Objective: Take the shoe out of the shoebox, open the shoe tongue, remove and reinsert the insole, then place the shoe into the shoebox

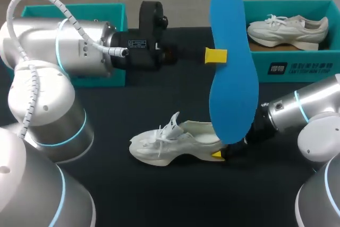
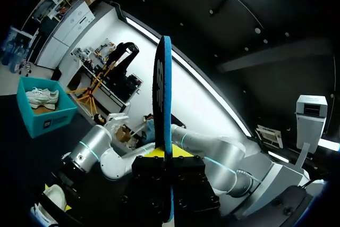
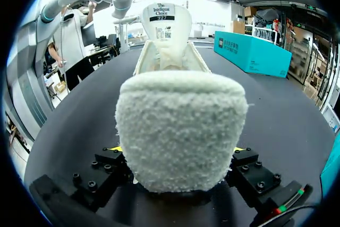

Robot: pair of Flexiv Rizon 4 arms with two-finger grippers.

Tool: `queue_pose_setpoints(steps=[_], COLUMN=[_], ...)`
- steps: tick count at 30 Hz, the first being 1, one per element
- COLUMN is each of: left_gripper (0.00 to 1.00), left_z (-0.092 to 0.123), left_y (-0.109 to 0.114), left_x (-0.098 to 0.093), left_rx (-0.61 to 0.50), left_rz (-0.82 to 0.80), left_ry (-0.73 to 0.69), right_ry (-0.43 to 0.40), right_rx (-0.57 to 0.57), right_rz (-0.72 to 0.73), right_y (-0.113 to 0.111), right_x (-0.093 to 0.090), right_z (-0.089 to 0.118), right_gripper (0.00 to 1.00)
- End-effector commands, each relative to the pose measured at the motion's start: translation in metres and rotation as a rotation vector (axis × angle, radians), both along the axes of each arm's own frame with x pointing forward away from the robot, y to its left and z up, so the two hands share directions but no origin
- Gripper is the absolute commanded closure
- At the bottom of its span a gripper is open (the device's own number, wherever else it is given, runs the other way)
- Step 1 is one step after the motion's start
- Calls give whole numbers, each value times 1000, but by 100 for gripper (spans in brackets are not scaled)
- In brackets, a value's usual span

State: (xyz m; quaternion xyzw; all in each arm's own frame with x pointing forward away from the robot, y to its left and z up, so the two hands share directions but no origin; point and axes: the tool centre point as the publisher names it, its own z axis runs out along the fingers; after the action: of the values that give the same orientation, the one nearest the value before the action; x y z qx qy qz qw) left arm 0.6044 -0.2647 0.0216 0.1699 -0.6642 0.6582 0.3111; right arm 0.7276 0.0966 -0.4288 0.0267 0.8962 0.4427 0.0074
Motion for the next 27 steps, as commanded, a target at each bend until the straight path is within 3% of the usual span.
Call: queue_pose_setpoints(steps=[1,8,16,27], left_gripper=[100,100,100,100], left_z=[8,18,14,11], left_y=[15,25,27,30], left_x=[5,-3,-16,-18], left_rx=[23,1,1,-4], left_rz=[-93,-108,-129,-120], left_ry=[-35,-65,-30,-29], right_ry=[0,0,0,0], right_rx=[-4,-4,-4,-4], right_rz=[-1,-1,-1,-1], right_y=[1,1,1,1], right_x=[0,0,0,0], right_z=[-1,-1,-1,-1], right_gripper=[100,100,100,100])
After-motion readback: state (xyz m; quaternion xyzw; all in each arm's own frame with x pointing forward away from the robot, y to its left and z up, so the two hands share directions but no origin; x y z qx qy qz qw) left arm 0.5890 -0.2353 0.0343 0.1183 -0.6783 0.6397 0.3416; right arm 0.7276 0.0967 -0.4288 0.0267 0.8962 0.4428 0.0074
